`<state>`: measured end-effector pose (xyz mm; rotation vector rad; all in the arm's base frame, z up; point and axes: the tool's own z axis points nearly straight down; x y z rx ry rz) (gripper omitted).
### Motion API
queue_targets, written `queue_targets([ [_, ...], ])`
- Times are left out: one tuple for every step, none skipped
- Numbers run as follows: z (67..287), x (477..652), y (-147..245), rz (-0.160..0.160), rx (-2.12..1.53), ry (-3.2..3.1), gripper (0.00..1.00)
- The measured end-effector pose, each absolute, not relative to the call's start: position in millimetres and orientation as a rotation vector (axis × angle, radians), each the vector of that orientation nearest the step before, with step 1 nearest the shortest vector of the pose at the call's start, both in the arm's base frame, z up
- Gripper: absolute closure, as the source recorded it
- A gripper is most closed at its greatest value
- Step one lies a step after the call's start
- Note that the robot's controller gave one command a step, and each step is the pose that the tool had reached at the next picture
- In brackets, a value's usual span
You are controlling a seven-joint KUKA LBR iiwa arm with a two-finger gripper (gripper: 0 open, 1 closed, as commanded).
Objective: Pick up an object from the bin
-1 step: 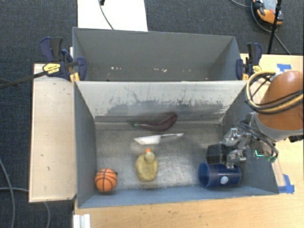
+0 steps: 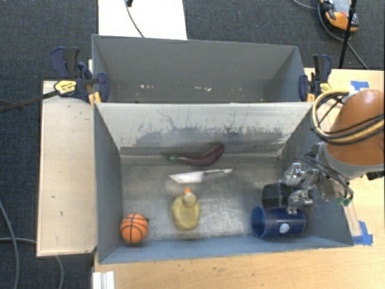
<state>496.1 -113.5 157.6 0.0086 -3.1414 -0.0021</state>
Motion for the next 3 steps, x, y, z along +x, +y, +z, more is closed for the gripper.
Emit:
queue_targets([
  [157.5,496.1,-113.5,-0.002,0.005,-3.141,1.00],
  [188.2,495.5,-114.2,-0.003,-0.018,-3.135,1.00],
  [215.4,503.2,-114.1,-0.001,0.000,-3.140,1.00],
])
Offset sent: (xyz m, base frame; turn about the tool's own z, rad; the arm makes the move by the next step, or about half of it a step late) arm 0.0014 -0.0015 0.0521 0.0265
